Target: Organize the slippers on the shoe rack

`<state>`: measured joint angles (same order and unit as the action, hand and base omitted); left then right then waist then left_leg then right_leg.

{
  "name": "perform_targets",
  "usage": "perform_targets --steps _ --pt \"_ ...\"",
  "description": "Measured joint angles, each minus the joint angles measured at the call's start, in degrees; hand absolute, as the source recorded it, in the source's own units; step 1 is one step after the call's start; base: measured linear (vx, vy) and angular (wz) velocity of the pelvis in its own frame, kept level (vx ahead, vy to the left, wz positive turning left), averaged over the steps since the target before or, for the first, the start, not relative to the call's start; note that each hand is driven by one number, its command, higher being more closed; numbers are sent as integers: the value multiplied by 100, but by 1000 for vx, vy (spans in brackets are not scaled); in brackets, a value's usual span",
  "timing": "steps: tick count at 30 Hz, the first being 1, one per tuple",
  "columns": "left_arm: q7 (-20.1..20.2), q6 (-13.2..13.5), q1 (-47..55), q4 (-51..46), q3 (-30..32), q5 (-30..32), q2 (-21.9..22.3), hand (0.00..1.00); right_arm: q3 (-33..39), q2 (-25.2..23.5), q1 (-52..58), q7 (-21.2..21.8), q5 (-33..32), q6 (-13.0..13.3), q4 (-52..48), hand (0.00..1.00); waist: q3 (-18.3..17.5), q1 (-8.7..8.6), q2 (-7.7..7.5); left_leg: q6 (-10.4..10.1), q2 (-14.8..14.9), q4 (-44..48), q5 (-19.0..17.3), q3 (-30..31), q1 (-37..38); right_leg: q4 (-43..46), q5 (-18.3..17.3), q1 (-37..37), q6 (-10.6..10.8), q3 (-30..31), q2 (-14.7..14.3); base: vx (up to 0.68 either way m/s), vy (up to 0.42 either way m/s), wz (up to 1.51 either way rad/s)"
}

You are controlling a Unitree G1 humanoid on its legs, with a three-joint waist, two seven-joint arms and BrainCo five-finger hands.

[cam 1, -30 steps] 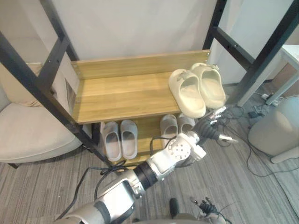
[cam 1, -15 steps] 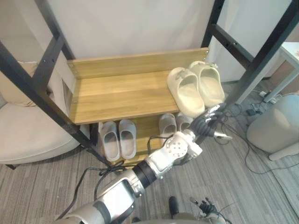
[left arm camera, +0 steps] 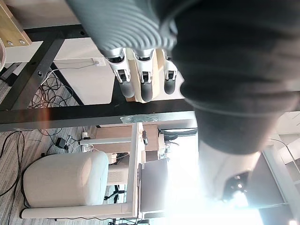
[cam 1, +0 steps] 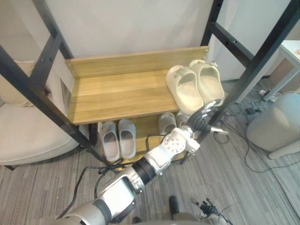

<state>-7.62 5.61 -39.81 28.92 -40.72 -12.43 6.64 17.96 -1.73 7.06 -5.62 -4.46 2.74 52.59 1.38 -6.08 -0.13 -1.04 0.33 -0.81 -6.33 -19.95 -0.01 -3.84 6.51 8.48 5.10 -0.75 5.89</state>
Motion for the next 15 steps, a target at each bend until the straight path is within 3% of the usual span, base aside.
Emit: perform_targets --steps 6,15 --pt "-54 18 -2 356 453 9 -37 0 160 -17 -26 -2 8 -5 -6 0 0 -2 0 -5 8 -5 2 -37 42 -71 30 -63 -19 -25 -20 -7 -25 -1" --pt "-113 18 -2 522 599 114 -92 0 210 -52 -59 -1 118 -12 -5 0 23 -1 -35 -31 18 -130 21 -123 216 -130 63 -174 -32 3 -55 -2 -21 -4"
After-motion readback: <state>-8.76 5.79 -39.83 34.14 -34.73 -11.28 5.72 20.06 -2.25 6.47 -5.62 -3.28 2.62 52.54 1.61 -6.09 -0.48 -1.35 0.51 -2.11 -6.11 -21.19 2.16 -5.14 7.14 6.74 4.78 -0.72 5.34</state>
